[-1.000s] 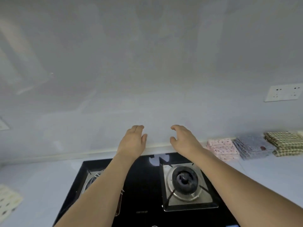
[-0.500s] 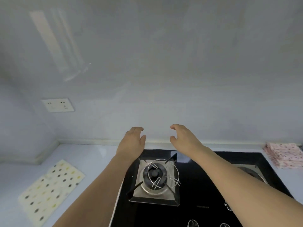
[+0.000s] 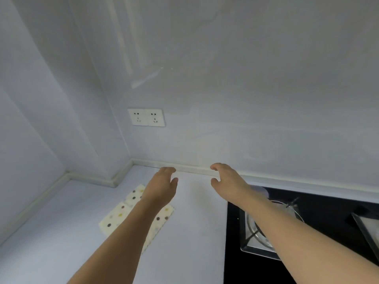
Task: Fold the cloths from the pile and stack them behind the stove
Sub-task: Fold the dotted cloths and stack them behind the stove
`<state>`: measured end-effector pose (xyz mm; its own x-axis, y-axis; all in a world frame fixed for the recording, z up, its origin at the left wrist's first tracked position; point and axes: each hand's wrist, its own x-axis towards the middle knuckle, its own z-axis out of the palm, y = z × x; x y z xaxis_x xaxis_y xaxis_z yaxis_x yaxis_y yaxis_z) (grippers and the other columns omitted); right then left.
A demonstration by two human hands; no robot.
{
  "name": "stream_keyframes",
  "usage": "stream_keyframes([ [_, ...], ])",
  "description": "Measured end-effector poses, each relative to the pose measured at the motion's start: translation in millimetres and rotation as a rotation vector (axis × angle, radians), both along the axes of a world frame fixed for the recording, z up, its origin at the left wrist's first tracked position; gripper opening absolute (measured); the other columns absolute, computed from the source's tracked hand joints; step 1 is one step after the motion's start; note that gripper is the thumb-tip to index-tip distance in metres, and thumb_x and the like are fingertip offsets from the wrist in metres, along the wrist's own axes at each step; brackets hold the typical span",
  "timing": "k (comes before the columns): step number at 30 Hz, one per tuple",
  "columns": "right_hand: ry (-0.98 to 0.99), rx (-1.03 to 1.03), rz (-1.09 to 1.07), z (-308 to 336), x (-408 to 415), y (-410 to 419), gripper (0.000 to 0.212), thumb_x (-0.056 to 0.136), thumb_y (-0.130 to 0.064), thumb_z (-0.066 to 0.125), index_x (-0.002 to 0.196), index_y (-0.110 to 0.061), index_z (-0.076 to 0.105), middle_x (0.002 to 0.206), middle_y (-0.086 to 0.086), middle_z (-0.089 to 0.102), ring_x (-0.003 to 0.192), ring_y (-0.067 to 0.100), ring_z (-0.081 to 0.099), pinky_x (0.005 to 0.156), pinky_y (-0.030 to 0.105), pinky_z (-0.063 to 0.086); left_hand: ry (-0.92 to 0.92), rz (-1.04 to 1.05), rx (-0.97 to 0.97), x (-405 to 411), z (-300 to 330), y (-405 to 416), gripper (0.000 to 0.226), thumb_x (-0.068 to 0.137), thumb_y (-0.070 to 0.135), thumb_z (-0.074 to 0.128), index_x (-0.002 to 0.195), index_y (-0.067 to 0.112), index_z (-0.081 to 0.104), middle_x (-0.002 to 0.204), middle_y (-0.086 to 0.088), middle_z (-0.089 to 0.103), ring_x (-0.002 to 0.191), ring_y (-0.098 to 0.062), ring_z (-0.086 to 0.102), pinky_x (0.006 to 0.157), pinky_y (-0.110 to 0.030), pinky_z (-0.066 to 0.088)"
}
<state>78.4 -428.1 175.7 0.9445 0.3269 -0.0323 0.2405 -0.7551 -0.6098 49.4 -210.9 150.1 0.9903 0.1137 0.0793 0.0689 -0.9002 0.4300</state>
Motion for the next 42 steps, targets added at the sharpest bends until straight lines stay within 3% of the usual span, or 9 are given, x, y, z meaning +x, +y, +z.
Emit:
stream_keyframes([
  [7, 0.091, -0.045, 0.146, -40.4, -1.3, 93.9, 0.045, 0.097, -0.022, 0.041, 0.142, -0.024, 0.037, 0.147, -0.009, 0.036, 0.122, 0.014, 0.048, 0.100, 0.031, 0.042, 0.197, 0.174, -0.067, -43.7, -33.5, 93.4, 0.035, 0.099, 0.025, 0.043, 0.133, 0.024, 0.049, 0.134, 0.010, 0.049, 0.092, -0.011, 0.059, 0.062, -0.022, 0.048],
  [10, 0.160, -0.063, 0.200, -76.6, -12.0, 131.9, 0.044, 0.097, -0.018, 0.040, 0.141, -0.024, 0.038, 0.148, -0.009, 0.036, 0.126, 0.014, 0.046, 0.102, 0.031, 0.041, 0.353, 0.126, -0.067, -52.8, -63.9, 124.4, 0.032, 0.097, 0.025, 0.045, 0.127, 0.025, 0.055, 0.133, 0.009, 0.053, 0.104, -0.012, 0.058, 0.079, -0.023, 0.050],
  [13, 0.191, -0.093, 0.223, -120.3, -16.2, 160.9, 0.043, 0.096, -0.014, 0.039, 0.137, -0.023, 0.043, 0.144, -0.009, 0.040, 0.122, 0.012, 0.048, 0.101, 0.028, 0.041, 0.475, 0.051, -0.159, -56.1, -104.1, 142.4, 0.019, 0.094, 0.029, 0.050, 0.110, 0.027, 0.061, 0.117, 0.013, 0.058, 0.081, -0.007, 0.061, 0.068, -0.020, 0.050],
  [16, 0.135, -0.114, 0.232, -168.2, -5.7, 181.8, 0.042, 0.096, -0.011, 0.038, 0.136, -0.023, 0.046, 0.143, -0.009, 0.042, 0.126, 0.011, 0.044, 0.102, 0.025, 0.038, 0.416, 0.006, -0.254, -54.7, -147.4, 153.2, 0.012, 0.092, 0.031, 0.052, 0.085, 0.032, 0.062, 0.097, 0.017, 0.064, 0.078, -0.005, 0.060, 0.066, -0.019, 0.048],
  [21, -0.073, -0.108, 0.314, -251.4, 13.6, 194.3, 0.039, 0.097, -0.012, 0.042, 0.133, -0.019, 0.053, 0.141, -0.008, 0.046, 0.131, 0.011, 0.039, 0.106, 0.012, 0.022, 0.340, -0.050, -0.282, -53.3, -208.7, 158.4, 0.014, 0.085, 0.036, 0.058, 0.085, 0.022, 0.057, 0.082, 0.010, 0.056, 0.070, -0.012, 0.056, 0.060, -0.029, 0.050],
  [25, -0.323, -0.099, 0.314, -302.0, 13.2, 190.9, 0.039, 0.093, -0.020, 0.042, 0.128, -0.020, 0.059, 0.141, -0.002, 0.049, 0.130, 0.018, 0.042, 0.113, 0.028, 0.026, 0.281, -0.105, -0.001, -52.2, -235.0, 153.9, 0.039, 0.067, 0.053, 0.067, 0.092, 0.032, 0.045, 0.093, 0.015, 0.043, 0.077, -0.005, 0.045, 0.063, -0.022, 0.036],
  [33, -0.305, -0.137, 0.263, -308.0, -44.1, 170.1, 0.045, 0.089, -0.037, 0.048, 0.134, -0.034, 0.047, 0.131, -0.015, 0.041, 0.126, 0.010, 0.030, 0.108, 0.023, 0.019, -0.030, -0.026, 0.344, -79.8, -254.4, 135.5, 0.004, 0.086, 0.019, 0.046, 0.085, 0.018, 0.043, 0.090, 0.000, 0.051, 0.087, -0.023, 0.052, 0.065, -0.032, 0.042],
  [37, -0.315, -0.193, 0.157, -303.4, -117.6, 140.2, 0.042, 0.089, -0.047, 0.048, 0.126, -0.028, 0.051, 0.123, -0.009, 0.044, 0.120, 0.016, 0.037, 0.104, 0.029, 0.027, -0.028, 0.012, 0.061, -135.1, -244.9, 109.2, 0.013, 0.087, 0.013, 0.040, 0.078, 0.022, 0.043, 0.075, 0.002, 0.052, 0.070, -0.022, 0.048, 0.056, -0.029, 0.034],
  [42, -0.347, -0.268, 0.117, -258.5, -184.8, 99.0, 0.017, 0.096, -0.025, 0.043, 0.102, -0.018, 0.057, 0.101, 0.001, 0.061, 0.095, 0.024, 0.056, 0.076, 0.032, 0.037, -0.108, -0.129, -0.129, -204.3, -185.6, 75.0, 0.023, 0.090, 0.006, 0.033, 0.080, 0.019, 0.050, 0.071, 0.002, 0.051, 0.059, -0.015, 0.043, 0.051, -0.027, 0.033],
])
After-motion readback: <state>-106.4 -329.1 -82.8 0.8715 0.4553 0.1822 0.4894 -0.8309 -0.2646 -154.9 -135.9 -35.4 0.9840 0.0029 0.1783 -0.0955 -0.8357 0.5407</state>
